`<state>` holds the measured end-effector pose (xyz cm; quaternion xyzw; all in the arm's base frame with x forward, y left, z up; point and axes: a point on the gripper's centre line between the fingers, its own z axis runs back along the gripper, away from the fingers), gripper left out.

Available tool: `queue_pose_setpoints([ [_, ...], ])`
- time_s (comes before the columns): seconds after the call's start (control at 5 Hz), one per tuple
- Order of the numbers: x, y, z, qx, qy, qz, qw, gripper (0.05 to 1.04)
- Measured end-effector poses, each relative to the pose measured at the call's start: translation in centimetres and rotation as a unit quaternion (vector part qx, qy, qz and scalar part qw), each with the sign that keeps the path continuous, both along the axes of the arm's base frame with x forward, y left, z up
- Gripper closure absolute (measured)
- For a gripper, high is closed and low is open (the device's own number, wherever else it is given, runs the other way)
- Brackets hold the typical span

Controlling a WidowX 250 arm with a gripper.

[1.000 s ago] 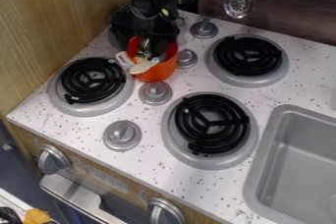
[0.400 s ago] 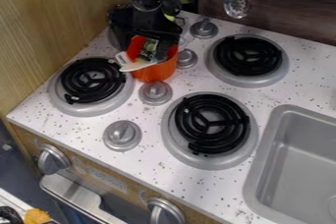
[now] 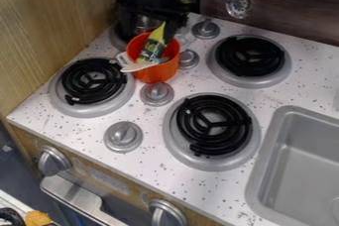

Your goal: Put the yellow bottle in the orange pot

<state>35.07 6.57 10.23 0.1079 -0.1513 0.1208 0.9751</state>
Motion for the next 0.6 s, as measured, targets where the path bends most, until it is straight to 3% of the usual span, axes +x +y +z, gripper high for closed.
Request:
queue_pose_setpoints([
  [0.2,-0.1,-0.8,1.2,-0.01,-0.001,-0.003,0.9999,0.087],
  [0.4,-0.7,-0.7,1.2,-0.052,0.017,-0.006,0.9985,0.087],
  [0.6,-1.4,1.7,1.8,-0.091,0.007,-0.01,0.9958,0.087],
])
